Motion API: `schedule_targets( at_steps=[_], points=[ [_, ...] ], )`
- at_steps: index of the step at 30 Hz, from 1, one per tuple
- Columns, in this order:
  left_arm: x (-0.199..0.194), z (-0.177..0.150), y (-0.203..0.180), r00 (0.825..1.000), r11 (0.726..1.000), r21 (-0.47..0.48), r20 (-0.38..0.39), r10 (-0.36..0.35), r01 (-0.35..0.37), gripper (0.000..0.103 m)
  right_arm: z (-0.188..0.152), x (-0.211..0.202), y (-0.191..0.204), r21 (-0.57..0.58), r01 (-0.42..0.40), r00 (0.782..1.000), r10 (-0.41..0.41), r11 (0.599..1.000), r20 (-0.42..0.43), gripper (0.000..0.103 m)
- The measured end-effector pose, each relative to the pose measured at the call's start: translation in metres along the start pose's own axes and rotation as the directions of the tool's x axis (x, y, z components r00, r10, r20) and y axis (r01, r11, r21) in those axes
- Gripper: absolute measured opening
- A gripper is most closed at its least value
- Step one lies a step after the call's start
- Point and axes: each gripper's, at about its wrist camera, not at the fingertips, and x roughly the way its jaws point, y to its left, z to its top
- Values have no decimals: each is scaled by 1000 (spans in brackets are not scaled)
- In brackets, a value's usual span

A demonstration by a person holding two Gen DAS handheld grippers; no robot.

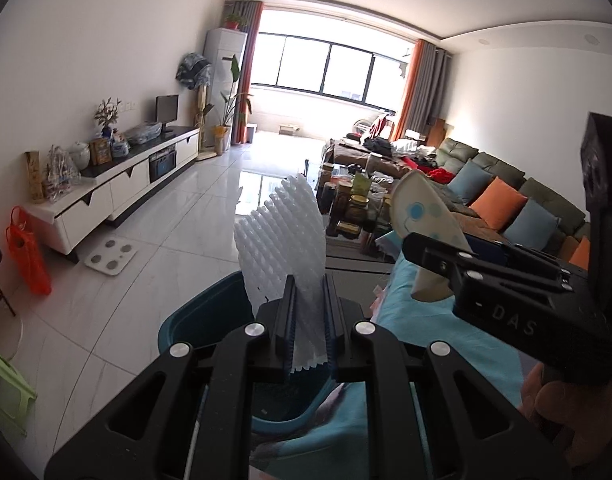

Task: Collect trash
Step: 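Carry both items to the teal bin and open both tools over it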

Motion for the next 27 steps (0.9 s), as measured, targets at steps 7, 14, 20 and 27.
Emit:
schedule_targets(
  at_steps=[7,14,20,27],
  points=[
    [41,-24,30,995,998,-56,-103,8,-14,13,3,52,7,41,-81,983,87,996,-160,43],
    [100,-50,56,969,988,-155,-246,-31,-7,14,-10,104,13,121,-139,926,172,983,-335,43],
    [130,-66,69,956,982,-185,-293,-21,-35,36,-19,133,23,154,-139,886,193,978,-422,59],
    [123,-55,68,966,973,-222,-258,2,-62,71,-17,113,9,189,-123,919,184,974,-348,64]
  ],
)
